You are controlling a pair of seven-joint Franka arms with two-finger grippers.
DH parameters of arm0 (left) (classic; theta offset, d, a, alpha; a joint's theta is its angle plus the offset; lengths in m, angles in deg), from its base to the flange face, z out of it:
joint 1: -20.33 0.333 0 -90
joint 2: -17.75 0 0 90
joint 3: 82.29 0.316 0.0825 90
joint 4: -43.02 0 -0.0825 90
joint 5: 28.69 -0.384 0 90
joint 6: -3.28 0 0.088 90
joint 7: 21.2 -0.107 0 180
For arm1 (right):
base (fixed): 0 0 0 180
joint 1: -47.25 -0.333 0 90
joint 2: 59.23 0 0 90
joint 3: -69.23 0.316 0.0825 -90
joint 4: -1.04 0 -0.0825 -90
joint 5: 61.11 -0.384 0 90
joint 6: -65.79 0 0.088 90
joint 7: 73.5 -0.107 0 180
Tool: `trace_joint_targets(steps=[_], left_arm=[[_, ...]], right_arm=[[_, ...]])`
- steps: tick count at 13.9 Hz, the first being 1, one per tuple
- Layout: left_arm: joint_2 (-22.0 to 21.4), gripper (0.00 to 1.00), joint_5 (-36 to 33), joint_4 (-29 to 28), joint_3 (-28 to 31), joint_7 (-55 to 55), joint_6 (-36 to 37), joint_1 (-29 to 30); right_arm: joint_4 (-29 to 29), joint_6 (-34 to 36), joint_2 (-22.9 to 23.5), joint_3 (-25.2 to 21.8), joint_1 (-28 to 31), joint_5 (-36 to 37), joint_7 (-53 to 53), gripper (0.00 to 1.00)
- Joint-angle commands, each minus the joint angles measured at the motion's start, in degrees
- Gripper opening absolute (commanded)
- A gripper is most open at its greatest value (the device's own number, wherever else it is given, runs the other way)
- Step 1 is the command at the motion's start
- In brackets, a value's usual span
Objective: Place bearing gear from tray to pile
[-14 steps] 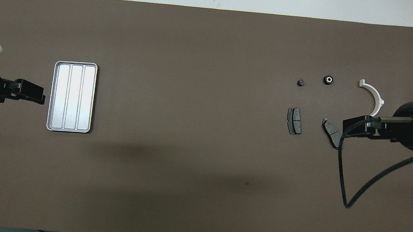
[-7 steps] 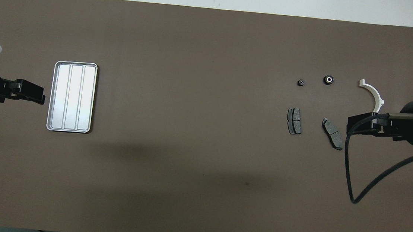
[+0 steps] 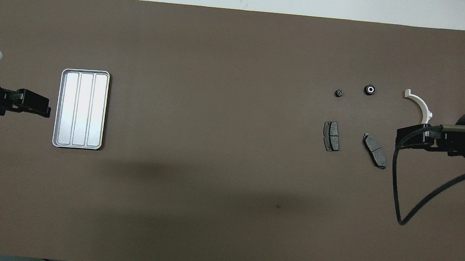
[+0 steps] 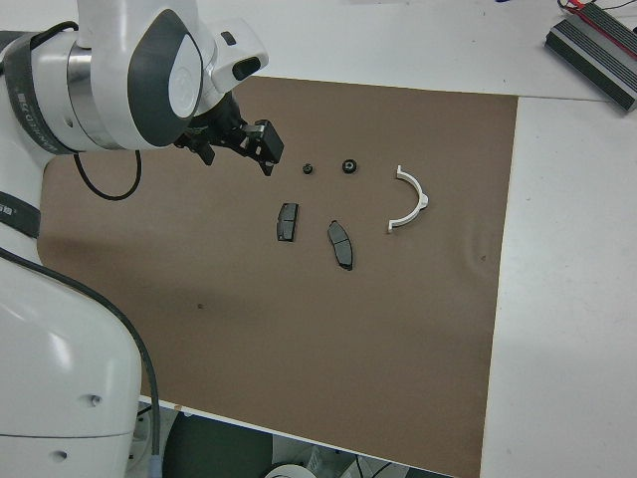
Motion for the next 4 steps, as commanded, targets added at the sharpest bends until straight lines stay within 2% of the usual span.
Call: trace_joint_targets(steps=[1,4], left_arm=[[-1.7,1.00,0.3,-2.0,0.4,-0.2,-1.1,-0.3],[-1.7,1.00,0.3,-2.0,0.4,-0.2,-1.2,-0.4]], right_arm=[[1.6,-1.4,-0.8,0.2,0.2,1.0,0.4,1.00],[1.6,-1.6,-0.8,0.1,0.4,1.1,0.4,1.00]])
